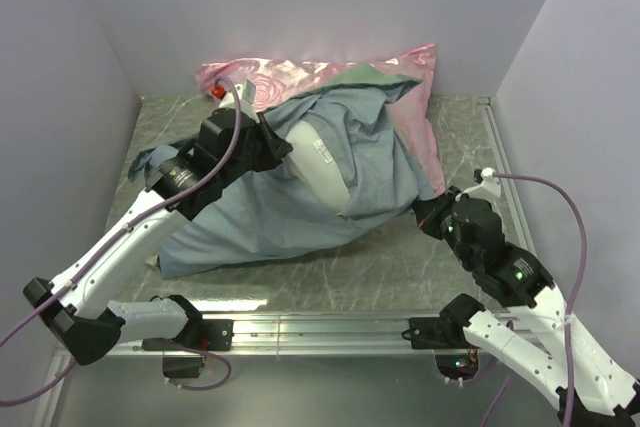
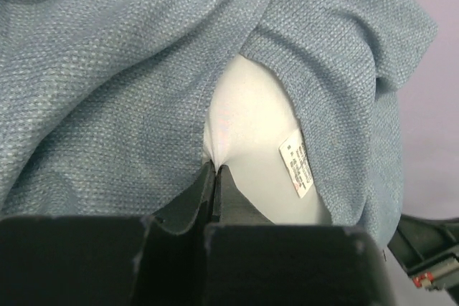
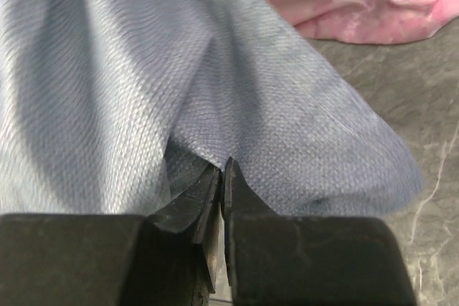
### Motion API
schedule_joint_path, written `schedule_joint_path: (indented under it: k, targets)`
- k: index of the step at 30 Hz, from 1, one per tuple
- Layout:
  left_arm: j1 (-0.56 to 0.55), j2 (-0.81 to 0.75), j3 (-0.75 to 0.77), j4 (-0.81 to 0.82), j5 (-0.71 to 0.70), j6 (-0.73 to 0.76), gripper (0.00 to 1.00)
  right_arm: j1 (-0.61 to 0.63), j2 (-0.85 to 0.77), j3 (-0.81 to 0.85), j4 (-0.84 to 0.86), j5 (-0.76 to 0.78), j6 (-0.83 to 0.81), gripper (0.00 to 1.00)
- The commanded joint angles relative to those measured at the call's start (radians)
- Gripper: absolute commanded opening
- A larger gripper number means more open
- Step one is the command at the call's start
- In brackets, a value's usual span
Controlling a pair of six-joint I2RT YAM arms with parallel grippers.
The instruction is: Remove the pillowcase from the pillow
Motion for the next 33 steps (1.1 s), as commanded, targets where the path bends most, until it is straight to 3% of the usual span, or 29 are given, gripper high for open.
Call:
schedule_joint_path:
  k: [1,8,12,14,20,21,24,26,29,33]
  targets:
    - [0.103,-0.109,-0.042,0.029,-0.142,0.045,0.0,-0.077,0.076,0.066,-0.132,0.253,-0.047,0.06]
    - [0.187,-0.202,-0.122,0.008,-0.088,0.063,0.0,-0.406,0.136,-0.034,0.055,-0.056,-0.21,0.07]
    - [0.191,-0.215,-0.142,0.012,-0.032,0.062,0.0,-0.474,0.212,-0.12,0.154,-0.238,-0.238,0.06]
    - [0.189,-0.215,-0.154,0.022,-0.01,0.057,0.0,-0.459,0.235,-0.143,0.192,-0.31,-0.229,0.06]
    - [0.189,-0.202,-0.189,0.048,0.033,0.054,0.01,-0.375,0.229,-0.131,0.202,-0.359,-0.247,0.27]
    - [0.191,-0.202,-0.206,0.054,0.036,0.053,0.0,-0.344,0.182,-0.1,0.195,-0.33,-0.246,0.39]
    - [0.189,-0.199,-0.226,0.071,0.06,0.043,0.01,-0.246,0.117,-0.051,0.198,-0.272,-0.249,0.6]
    - [0.188,-0.198,-0.248,0.08,0.082,0.037,0.01,-0.227,0.094,0.001,0.226,-0.299,-0.275,0.67]
    - [0.168,-0.196,-0.272,0.095,0.106,0.025,0.01,-0.172,0.132,0.05,0.276,-0.386,-0.295,0.73]
    - [0.111,-0.192,-0.295,0.101,0.087,0.01,0.01,-0.05,0.246,0.092,0.325,-0.379,-0.281,0.77]
